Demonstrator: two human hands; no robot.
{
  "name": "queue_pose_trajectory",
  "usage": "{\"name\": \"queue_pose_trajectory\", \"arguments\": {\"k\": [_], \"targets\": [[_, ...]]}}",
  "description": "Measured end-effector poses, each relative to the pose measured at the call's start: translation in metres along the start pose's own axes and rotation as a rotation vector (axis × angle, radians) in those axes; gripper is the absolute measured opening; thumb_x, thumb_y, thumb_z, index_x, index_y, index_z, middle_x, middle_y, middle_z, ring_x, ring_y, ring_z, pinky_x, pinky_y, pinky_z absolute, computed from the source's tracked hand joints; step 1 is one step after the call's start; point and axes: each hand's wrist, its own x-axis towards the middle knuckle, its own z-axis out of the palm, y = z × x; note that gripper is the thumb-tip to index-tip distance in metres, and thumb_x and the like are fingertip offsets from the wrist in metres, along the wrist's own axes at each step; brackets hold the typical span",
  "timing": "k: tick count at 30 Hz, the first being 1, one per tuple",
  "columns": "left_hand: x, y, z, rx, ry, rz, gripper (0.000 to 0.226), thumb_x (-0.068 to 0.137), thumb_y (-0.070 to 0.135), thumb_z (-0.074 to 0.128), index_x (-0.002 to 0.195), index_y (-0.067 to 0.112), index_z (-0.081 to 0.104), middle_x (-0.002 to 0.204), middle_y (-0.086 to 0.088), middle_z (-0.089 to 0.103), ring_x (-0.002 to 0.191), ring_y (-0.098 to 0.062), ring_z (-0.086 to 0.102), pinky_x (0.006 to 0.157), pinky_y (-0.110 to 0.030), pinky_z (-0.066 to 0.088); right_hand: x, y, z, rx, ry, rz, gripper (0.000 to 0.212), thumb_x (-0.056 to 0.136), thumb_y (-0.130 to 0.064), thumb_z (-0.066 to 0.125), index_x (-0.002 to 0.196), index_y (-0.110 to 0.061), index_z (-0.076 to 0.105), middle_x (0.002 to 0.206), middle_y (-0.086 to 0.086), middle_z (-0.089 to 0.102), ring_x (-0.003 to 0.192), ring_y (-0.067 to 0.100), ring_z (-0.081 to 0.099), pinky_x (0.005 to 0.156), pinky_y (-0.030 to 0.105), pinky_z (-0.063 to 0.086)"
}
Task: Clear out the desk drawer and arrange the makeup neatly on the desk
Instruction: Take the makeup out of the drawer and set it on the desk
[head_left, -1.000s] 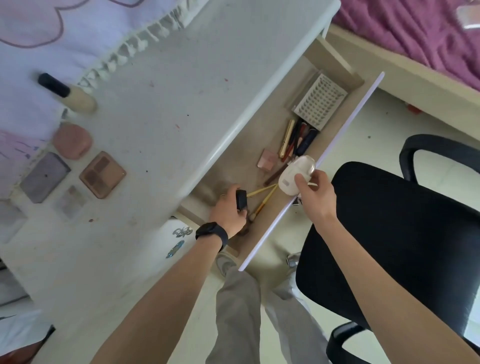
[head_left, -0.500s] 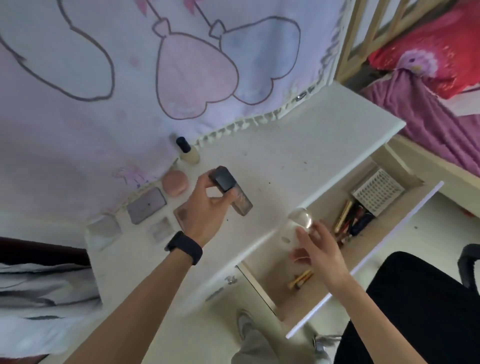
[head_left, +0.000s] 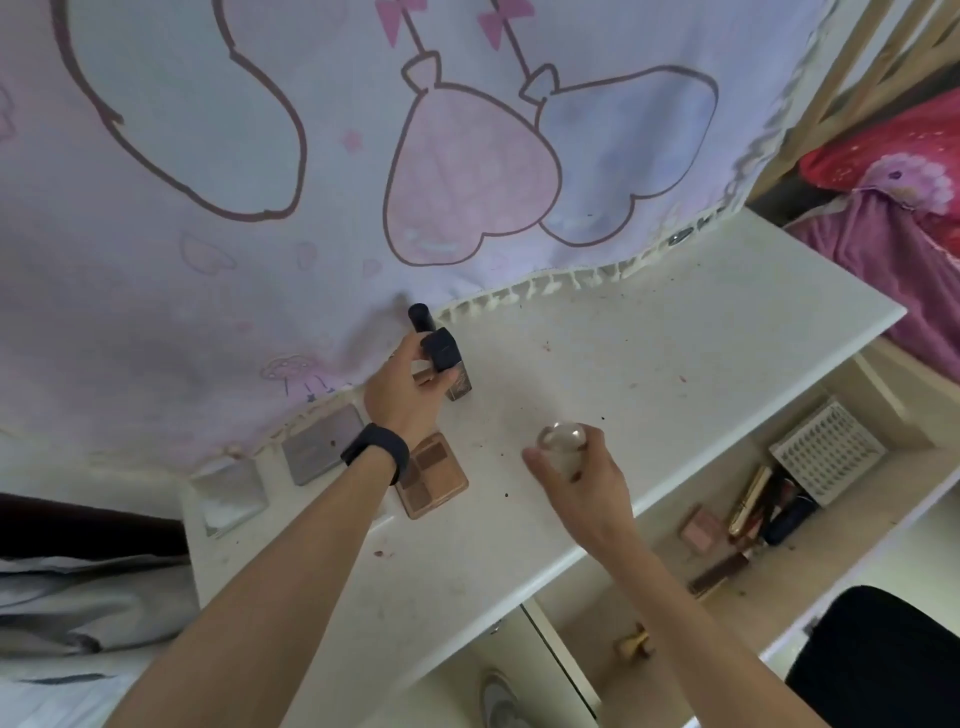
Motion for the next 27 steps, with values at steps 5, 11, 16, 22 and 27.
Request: {"name": "queue_pose_trajectory", "arguments": {"k": [5, 11, 16, 22, 27], "targets": [[0.008, -0.009, 0.002, 0.026, -0.018, 0.047, 0.041, 0.080, 0.030, 0.081, 0.111, 0.043, 0.057, 0.102, 0.023, 0.068, 0.090, -0.004, 0.070, 0.085, -0.042, 0.058, 0.008, 0.000, 0.022, -0.195, 0.121, -0.204, 0.059, 0.079, -0.050, 0.078, 0.114, -0.031, 0.034, 0.095, -0.013, 0.060, 0.069, 0.010, 0.058, 0.055, 0.016, 0.039], [0.016, -0.019, 0.000, 0.456, -0.032, 0.157, 0.024, 0.081, 0.045, 0.074, 0.101, 0.033, 0.069, 0.097, 0.013, 0.074, 0.103, -0.018, 0.060, 0.082, -0.030, 0.040, 0.025, -0.011, 0.050, -0.111, 0.134, -0.283, 0.062, 0.077, -0.036, 0.084, 0.123, -0.019, 0.046, 0.117, -0.010, 0.045, 0.082, 0.006, 0.052, 0.069, 0.018, 0.041], [0.022, -0.027, 0.002, 0.543, -0.019, 0.182, 0.026, 0.085, 0.053, 0.066, 0.098, 0.031, 0.069, 0.093, 0.012, 0.072, 0.100, -0.018, 0.057, 0.088, -0.033, 0.033, 0.049, -0.028, 0.074, -0.172, 0.159, -0.325, 0.061, 0.076, -0.029, 0.083, 0.122, -0.011, 0.047, 0.107, 0.002, 0.060, 0.080, 0.019, 0.055, 0.062, 0.022, 0.041], [0.035, -0.031, -0.005, 0.605, -0.048, 0.198, 0.025, 0.084, 0.053, 0.065, 0.096, 0.031, 0.068, 0.091, 0.010, 0.072, 0.103, -0.017, 0.057, 0.093, -0.035, 0.035, 0.060, -0.030, 0.091, -0.232, 0.212, -0.379, 0.062, 0.077, -0.032, 0.085, 0.120, -0.002, 0.053, 0.102, 0.010, 0.066, 0.084, 0.028, 0.061, 0.070, 0.031, 0.049], [0.037, -0.031, -0.007, 0.615, -0.080, 0.196, 0.025, 0.084, 0.054, 0.065, 0.096, 0.033, 0.068, 0.090, 0.010, 0.072, 0.106, -0.016, 0.056, 0.093, -0.033, 0.030, 0.065, -0.031, 0.101, -0.293, 0.261, -0.395, 0.064, 0.076, -0.043, 0.086, 0.119, -0.008, 0.054, 0.098, 0.005, 0.069, 0.077, 0.020, 0.052, 0.066, 0.027, 0.043]]}}
